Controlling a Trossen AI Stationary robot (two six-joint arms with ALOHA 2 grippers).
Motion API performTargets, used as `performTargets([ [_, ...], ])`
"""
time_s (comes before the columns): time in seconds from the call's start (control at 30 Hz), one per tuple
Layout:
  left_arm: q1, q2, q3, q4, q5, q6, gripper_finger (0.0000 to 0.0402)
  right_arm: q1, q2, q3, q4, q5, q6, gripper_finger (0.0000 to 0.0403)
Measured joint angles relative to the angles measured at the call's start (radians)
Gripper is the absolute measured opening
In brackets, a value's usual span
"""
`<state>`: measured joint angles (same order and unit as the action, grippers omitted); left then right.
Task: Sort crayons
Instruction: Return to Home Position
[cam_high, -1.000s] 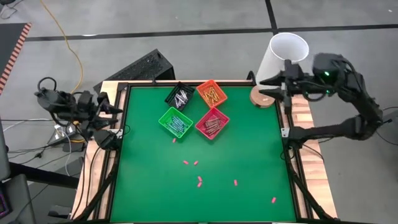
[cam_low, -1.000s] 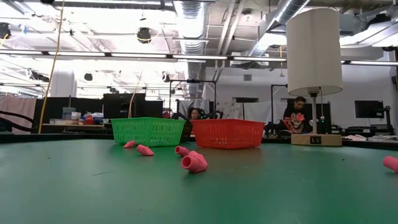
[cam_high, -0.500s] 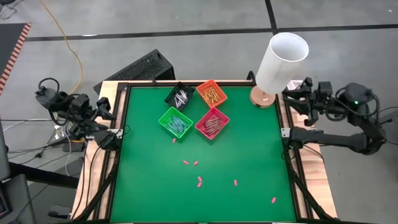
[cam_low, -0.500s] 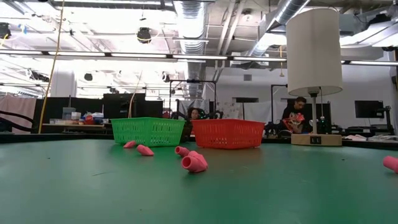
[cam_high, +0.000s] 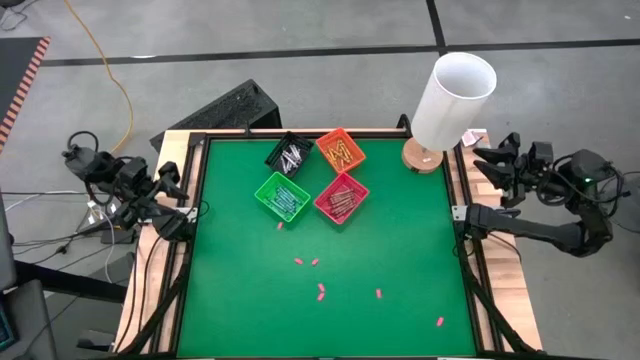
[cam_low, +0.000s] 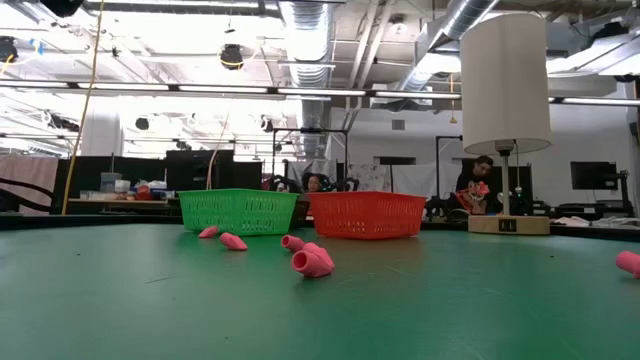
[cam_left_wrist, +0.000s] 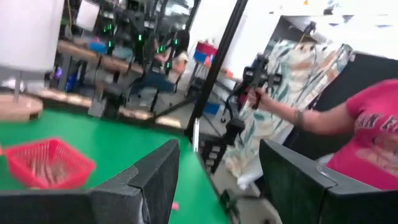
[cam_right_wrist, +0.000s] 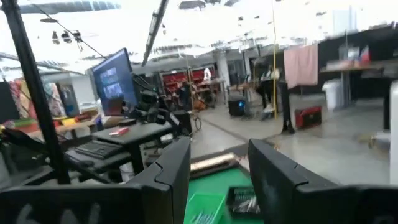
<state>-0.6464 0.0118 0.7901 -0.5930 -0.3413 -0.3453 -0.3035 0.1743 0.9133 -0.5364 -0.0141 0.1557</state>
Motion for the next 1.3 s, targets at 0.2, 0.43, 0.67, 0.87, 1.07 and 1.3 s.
performTargets([
  [0.2, 0.001, -0.001, -0.041, -0.030, 0.111, -0.125, 0.0212, -0.001, -0.117, -0.118, -0.026, -0.007, 0.166, 0.0162],
  [0.43, -0.002, -0.009, -0.164, 0.315, 0.496, 0.165, 0.0212, 0.003, -0.155, -0.268, 0.081, -0.040, 0.265, 0.0162],
  [0.67, -0.001, -0.008, -0.313, 0.444, 0.482, 0.119, 0.0213, 0.004, -0.170, -0.479, 0.469, -0.198, 0.260, 0.0162],
  [0.87, -0.001, -0.008, -0.448, 0.672, 0.519, 0.140, 0.0212, 0.040, -0.169, -0.718, 0.831, -0.220, 0.277, 0.0162],
  [1.07, -0.001, -0.008, -0.541, 0.769, 0.517, 0.138, 0.0213, 0.137, -0.170, -0.875, 0.988, -0.164, 0.248, 0.0162],
  [1.3, -0.001, -0.008, -0.695, 0.980, 0.509, 0.110, 0.0213, 0.339, -0.167, -0.905, 0.943, 0.027, 0.222, 0.0162],
])
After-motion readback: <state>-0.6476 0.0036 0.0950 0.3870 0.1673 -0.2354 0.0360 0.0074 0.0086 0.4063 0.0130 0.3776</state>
